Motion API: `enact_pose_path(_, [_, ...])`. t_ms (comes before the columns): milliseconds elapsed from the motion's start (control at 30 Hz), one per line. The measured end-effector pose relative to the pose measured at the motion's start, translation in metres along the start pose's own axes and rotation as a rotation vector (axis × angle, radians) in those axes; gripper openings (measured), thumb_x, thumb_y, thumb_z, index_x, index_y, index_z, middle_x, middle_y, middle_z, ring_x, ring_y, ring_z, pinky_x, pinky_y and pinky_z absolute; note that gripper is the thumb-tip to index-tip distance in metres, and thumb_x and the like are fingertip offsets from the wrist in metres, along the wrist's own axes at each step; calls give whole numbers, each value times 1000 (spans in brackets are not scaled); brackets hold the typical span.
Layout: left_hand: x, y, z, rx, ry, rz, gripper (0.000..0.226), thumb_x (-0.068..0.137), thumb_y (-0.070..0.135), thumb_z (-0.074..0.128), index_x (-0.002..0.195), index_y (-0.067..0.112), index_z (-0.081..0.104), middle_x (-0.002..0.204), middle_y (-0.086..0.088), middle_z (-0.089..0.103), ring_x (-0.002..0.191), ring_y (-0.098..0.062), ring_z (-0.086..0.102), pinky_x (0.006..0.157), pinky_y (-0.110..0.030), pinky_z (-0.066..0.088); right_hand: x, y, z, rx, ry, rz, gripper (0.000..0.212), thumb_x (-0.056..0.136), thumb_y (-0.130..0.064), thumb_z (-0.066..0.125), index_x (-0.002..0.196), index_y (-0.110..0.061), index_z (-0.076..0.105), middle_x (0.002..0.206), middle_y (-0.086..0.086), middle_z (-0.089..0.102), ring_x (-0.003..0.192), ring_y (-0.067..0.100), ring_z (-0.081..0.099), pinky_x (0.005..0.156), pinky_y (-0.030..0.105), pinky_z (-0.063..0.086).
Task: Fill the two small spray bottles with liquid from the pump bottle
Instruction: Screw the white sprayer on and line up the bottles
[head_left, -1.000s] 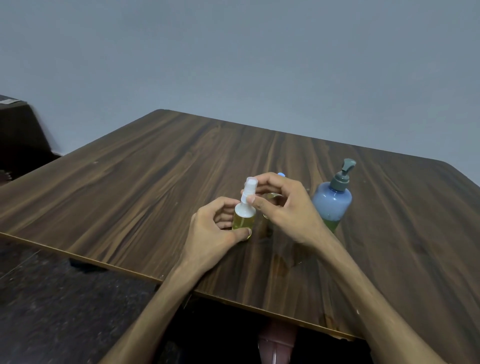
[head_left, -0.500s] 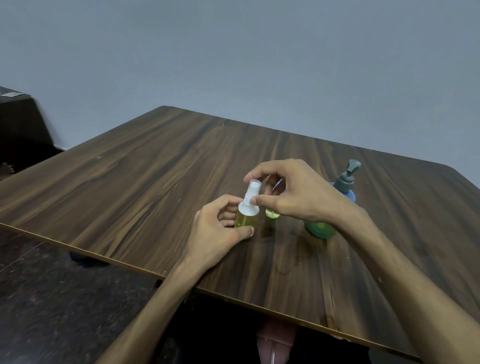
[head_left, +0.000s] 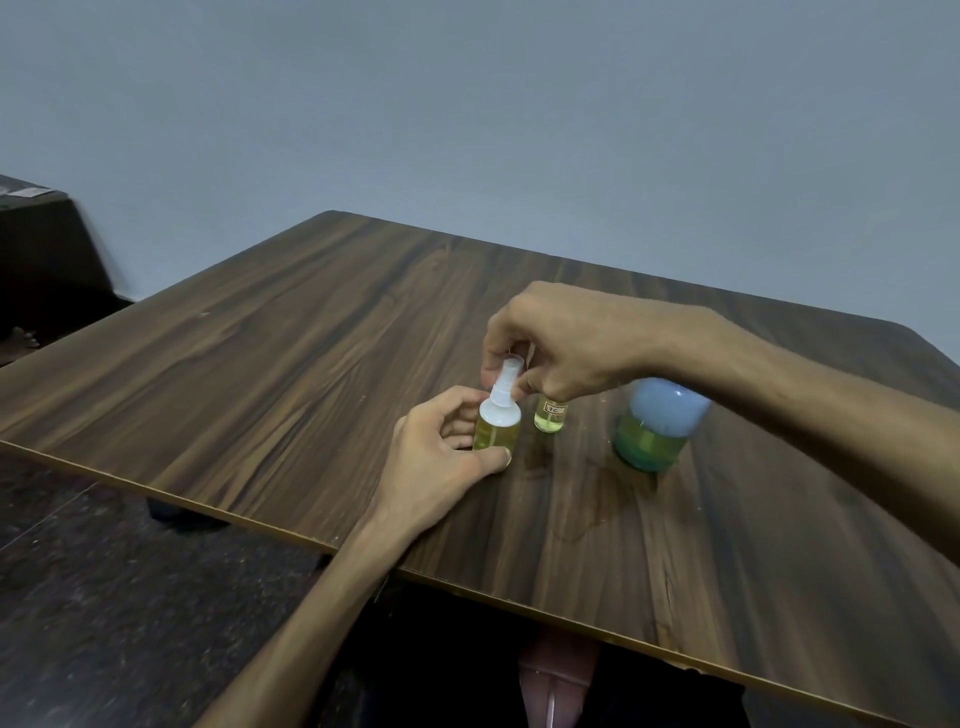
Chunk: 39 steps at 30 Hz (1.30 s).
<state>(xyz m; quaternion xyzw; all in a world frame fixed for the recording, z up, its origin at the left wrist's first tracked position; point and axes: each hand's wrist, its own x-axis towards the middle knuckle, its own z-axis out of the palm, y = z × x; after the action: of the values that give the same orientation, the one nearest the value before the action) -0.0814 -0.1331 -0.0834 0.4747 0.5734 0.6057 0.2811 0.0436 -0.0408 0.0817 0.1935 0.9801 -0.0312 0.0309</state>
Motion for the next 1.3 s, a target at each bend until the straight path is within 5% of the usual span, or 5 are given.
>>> enact_pose_path(267, [0, -2, 0, 23, -13, 30, 46, 70, -5, 85, 107, 21, 79, 88, 13, 78, 84, -4, 74, 82, -21, 58, 9, -1, -3, -64, -32, -5, 14, 89, -35, 82, 96, -24, 79, 65, -18, 61, 61, -13, 58, 54, 9, 41])
enact_pose_path(667, [1, 0, 0, 11, 17, -16, 48, 70, 7, 97, 112, 20, 79, 95, 10, 81, 90, -6, 78, 87, -26, 62, 9, -6, 9, -157, 46, 140, 61, 91, -74, 57, 76, -15, 64, 60, -3, 58, 57, 14, 52, 57, 32, 41])
enact_pose_path(833, [2, -2, 0, 27, 17, 0, 41, 70, 6, 97, 106, 18, 81, 95, 6, 82, 91, -11, 78, 84, -26, 63, 3, -5, -7, -188, -69, -22, 6, 86, -26, 73, 88, -23, 68, 68, -8, 65, 65, 8, 60, 59, 27, 44])
enact_pose_path(1067, [1, -2, 0, -15, 9, -21, 47, 71, 4, 96, 112, 18, 79, 94, 8, 82, 90, -11, 79, 88, -30, 63, 10, -7, 4, -277, -35, 122, 66, 93, -75, 50, 71, -14, 61, 60, 1, 60, 60, 21, 58, 55, 34, 43])
enact_pose_path(1300, [1, -2, 0, -9, 16, -19, 43, 71, 5, 96, 107, 21, 80, 95, 3, 83, 91, -14, 80, 87, -31, 64, 8, -9, 6, -247, -24, 155, 60, 102, -58, 50, 63, -13, 51, 57, 3, 52, 56, 19, 50, 54, 33, 34])
